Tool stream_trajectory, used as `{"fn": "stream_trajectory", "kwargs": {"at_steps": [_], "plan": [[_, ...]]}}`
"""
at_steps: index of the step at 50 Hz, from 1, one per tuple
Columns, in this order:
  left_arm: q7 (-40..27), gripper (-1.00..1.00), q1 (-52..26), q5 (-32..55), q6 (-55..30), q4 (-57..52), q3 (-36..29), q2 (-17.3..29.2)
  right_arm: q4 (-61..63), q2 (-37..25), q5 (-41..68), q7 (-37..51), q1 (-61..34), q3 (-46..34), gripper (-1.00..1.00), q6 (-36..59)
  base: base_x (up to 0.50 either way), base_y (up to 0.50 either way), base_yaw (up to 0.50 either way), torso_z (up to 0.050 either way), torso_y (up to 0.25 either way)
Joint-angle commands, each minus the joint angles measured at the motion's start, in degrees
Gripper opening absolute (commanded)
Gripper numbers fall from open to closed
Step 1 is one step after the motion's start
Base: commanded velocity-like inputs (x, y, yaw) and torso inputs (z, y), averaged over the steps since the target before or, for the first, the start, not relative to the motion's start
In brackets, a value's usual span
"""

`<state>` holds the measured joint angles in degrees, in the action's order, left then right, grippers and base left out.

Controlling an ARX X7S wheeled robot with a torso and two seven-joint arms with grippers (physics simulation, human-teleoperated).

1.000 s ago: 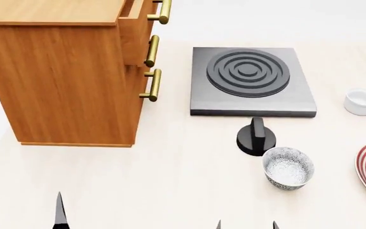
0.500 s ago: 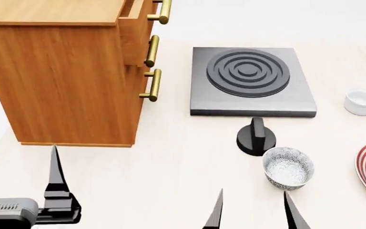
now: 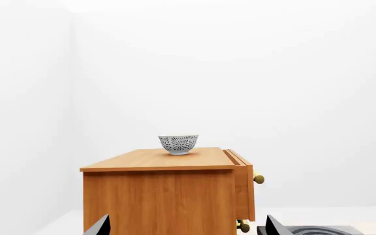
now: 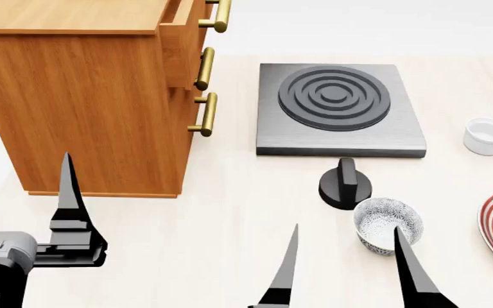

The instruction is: Pick the akita bowl on the wooden cabinet and place it on the plate.

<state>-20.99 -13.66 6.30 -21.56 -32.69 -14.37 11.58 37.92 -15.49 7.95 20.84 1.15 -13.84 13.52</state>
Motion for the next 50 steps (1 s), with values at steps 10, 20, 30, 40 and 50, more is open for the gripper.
{"fn": "stream_trajectory", "kwargs": {"at_steps": [10, 20, 30, 40, 50], "plan": [[2.10, 1.00, -24.79, 2.34, -25.12, -7.64, -2.94, -1.57, 2.92, -0.78, 0.78, 1.05, 0.29, -0.11, 1.00, 0.21, 0.00, 0.00, 0.00, 0.000, 0.000], [1.37, 1.00, -32.22, 3.24, -33.16, -11.68, -3.82, -3.01, 3.96, -1.32, 0.86, 1.51, 0.43, -0.22, 1.00, 0.29, 0.00, 0.00, 0.00, 0.000, 0.000], [0.27, 1.00, -34.03, 2.84, -36.06, -13.72, -5.16, -2.42, 4.42, -1.66, 0.90, 1.99, 0.78, -0.01, 1.00, -0.97, 0.15, 0.00, 0.00, 0.000, 0.000], [0.11, 1.00, -35.04, 3.52, -36.63, -13.95, -4.93, -2.63, 4.72, -1.96, 1.11, 2.34, 0.86, -0.16, 1.00, -1.21, 0.44, 0.00, 0.00, 0.000, 0.000], [-0.32, 1.00, -35.22, 3.90, -36.88, -14.31, -4.76, -2.48, 4.80, -2.26, 1.48, 2.44, 0.88, -0.51, 1.00, -1.35, 0.44, 0.00, 0.00, 0.000, 0.000]]}}
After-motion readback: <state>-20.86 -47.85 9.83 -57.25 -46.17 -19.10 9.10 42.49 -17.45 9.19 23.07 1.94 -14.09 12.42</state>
